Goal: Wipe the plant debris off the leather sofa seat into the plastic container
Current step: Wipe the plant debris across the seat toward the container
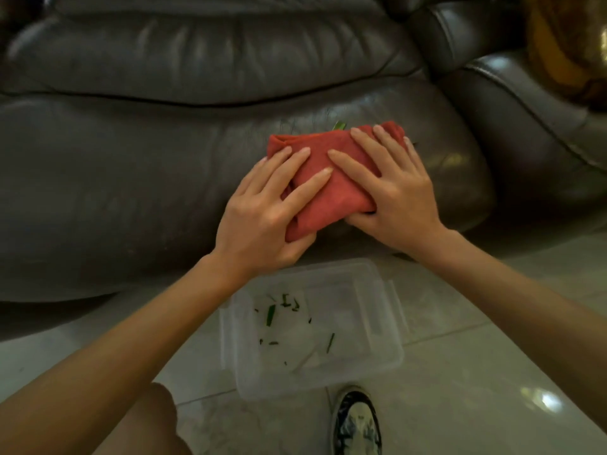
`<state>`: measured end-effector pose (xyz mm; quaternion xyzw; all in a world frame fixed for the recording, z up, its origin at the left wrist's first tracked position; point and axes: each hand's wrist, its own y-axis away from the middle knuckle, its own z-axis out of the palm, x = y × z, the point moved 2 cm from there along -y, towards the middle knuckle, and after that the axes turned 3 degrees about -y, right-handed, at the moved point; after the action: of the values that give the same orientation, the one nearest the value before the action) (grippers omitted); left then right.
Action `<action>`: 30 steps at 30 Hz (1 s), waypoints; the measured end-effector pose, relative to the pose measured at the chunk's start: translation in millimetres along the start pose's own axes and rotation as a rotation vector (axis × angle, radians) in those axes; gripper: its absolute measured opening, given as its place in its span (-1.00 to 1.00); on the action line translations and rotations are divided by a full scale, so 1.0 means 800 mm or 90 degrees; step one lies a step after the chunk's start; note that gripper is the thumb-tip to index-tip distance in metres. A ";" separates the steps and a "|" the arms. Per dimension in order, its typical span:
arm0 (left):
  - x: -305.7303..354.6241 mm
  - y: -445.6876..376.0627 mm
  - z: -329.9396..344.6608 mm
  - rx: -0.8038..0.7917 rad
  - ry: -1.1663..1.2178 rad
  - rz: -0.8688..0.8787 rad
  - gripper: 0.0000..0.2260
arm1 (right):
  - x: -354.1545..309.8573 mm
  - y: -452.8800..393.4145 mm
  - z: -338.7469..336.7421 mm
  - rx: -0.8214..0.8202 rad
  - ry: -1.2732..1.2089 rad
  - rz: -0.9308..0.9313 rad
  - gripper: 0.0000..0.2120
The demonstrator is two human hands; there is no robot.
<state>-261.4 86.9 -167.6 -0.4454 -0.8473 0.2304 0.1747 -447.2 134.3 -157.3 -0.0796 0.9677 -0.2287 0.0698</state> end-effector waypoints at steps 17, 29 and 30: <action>0.039 0.073 -0.022 0.019 0.055 0.049 -0.61 | -0.059 0.072 -0.021 0.031 -0.107 -0.053 -0.63; -0.037 -0.105 -0.066 -0.030 0.170 -0.015 -0.56 | 0.010 -0.101 -0.104 0.024 -0.010 -0.118 -0.66; -0.045 -0.118 -0.057 -0.067 0.189 -0.042 -0.54 | 0.024 -0.112 -0.096 -0.022 -0.003 -0.100 -0.63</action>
<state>-282.5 20.5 -81.3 -0.4550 -0.8372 0.1117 0.2820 -468.1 84.7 -50.3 -0.1574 0.9620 -0.2167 0.0528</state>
